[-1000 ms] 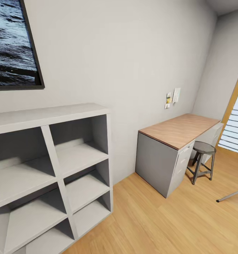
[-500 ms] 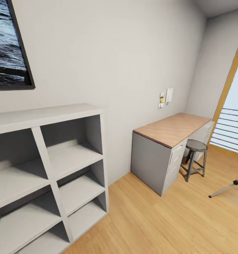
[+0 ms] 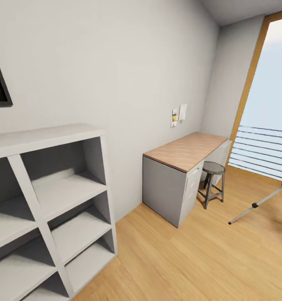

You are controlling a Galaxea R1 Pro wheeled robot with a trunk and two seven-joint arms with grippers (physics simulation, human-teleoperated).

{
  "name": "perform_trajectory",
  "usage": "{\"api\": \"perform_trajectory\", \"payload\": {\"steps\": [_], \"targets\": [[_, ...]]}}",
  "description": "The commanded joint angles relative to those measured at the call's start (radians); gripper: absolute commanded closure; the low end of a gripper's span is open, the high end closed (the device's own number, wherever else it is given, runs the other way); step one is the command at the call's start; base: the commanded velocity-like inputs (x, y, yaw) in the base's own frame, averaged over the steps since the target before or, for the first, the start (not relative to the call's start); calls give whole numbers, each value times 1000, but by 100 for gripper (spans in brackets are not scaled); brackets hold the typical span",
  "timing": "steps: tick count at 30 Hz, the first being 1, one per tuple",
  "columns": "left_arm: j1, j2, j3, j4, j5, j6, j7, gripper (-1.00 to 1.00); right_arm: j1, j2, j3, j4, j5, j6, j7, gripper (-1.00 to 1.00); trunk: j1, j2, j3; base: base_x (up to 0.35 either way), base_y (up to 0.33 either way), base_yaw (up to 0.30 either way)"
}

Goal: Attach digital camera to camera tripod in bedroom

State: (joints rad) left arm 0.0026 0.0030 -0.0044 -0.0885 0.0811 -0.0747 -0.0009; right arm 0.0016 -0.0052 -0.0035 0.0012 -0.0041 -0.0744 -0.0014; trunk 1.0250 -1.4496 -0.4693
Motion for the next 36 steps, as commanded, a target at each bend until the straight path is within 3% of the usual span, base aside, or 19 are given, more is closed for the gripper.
{"api": "perform_trajectory", "payload": {"steps": [1,36], "targets": [[0,5,-2,-1,8,-2,0,-100,0,0,0,0,1,-4,0,-100,0,0,-1,0,0,-245],[0,11,-2,0,8,-2,1,-100,0,1,2,0,4,-37,0,-100,0,0,-1,0,0,-246]]}}
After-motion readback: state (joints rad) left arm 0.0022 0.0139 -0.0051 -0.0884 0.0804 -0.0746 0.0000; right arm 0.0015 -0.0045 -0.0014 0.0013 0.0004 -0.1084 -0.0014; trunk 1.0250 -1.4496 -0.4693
